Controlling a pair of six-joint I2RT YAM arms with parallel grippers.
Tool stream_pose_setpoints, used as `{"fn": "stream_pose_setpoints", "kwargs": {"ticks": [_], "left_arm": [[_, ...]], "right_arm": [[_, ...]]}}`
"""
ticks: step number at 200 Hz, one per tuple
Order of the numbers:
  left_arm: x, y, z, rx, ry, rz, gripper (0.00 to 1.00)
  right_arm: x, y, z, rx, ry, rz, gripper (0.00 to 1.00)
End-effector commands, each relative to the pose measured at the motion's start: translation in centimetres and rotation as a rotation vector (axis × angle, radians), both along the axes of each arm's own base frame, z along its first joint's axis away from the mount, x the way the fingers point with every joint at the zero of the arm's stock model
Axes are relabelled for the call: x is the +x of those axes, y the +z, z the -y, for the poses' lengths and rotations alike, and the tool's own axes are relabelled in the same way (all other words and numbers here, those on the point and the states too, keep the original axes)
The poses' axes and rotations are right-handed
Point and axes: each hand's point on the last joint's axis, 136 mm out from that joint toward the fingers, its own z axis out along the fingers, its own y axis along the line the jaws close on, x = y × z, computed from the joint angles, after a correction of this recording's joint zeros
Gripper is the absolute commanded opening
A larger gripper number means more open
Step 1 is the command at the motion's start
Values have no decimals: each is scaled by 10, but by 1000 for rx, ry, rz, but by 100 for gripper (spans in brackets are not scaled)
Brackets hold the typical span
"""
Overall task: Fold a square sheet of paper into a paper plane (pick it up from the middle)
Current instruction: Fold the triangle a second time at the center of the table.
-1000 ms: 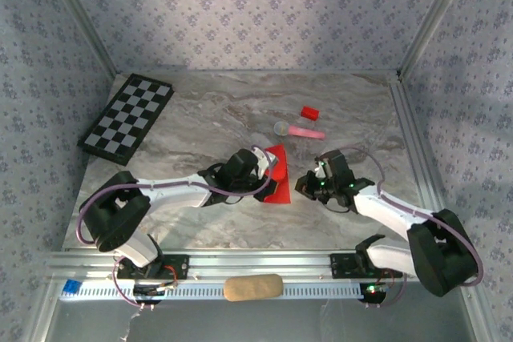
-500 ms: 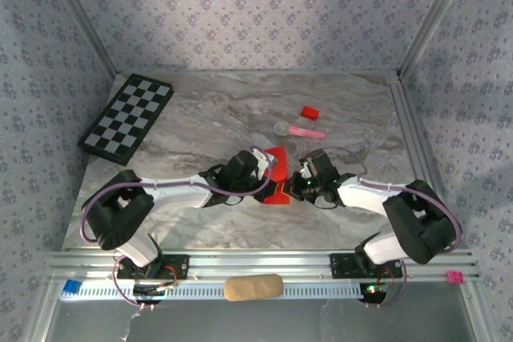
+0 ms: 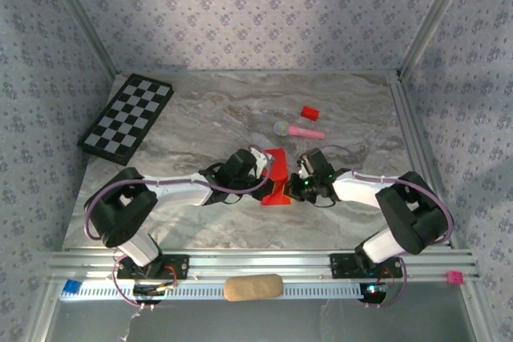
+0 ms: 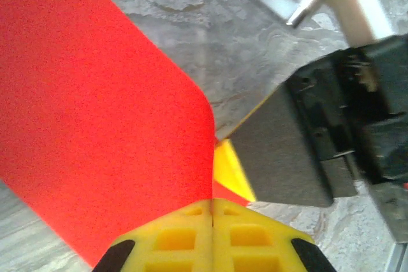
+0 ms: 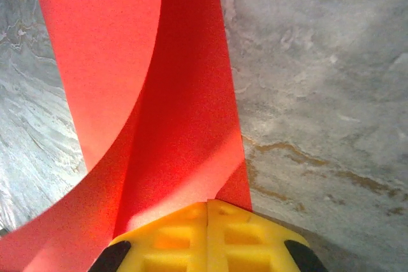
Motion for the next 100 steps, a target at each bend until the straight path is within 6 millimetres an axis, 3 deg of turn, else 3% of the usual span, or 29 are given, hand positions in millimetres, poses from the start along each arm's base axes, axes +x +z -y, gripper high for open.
{"fn": "stream_pose_setpoints", "kwargs": {"ticks": [1, 100], "left_arm": [[2, -3, 4, -15, -10, -37, 0], [19, -20, -10, 72, 42, 7, 0]], "right_arm": [[-20, -21, 24, -107, 13, -73, 0], [-16, -15, 23, -113, 49, -69, 0]]}}
